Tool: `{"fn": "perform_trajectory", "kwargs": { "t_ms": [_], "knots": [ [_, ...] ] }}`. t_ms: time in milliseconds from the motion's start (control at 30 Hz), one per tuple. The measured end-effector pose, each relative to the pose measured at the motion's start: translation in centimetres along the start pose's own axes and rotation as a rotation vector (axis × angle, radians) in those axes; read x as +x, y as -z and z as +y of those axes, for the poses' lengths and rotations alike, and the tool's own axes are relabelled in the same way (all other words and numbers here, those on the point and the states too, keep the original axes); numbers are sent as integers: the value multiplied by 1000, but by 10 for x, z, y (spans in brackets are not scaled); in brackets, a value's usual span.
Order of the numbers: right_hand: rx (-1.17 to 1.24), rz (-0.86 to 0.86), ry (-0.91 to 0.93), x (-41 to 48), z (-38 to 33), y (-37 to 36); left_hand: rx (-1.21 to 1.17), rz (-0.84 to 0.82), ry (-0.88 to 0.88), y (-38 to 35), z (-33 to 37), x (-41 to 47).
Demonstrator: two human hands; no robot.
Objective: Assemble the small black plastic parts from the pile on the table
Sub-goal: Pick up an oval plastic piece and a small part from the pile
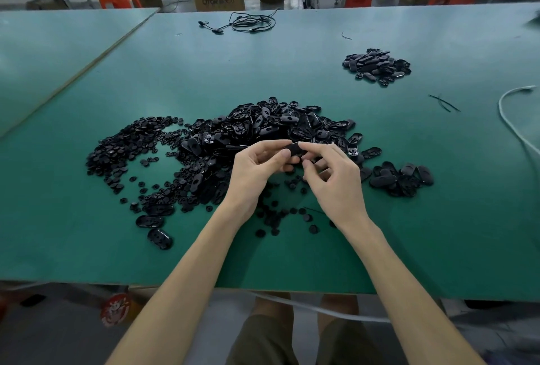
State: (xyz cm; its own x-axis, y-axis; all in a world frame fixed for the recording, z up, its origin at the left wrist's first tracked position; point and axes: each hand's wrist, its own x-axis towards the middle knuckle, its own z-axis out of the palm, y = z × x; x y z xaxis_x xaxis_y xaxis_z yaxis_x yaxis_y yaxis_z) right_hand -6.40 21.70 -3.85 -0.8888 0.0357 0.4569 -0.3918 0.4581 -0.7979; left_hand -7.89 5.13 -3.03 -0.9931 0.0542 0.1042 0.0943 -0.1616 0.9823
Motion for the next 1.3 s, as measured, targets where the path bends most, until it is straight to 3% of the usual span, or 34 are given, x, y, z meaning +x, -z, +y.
{"fn": "perform_trajectory", "kwargs": {
  "t_ms": [1300],
  "knots": [
    [-58,-13,59,-6,-8,-2,154,47,-49,0,-6,0]
  ]
}}
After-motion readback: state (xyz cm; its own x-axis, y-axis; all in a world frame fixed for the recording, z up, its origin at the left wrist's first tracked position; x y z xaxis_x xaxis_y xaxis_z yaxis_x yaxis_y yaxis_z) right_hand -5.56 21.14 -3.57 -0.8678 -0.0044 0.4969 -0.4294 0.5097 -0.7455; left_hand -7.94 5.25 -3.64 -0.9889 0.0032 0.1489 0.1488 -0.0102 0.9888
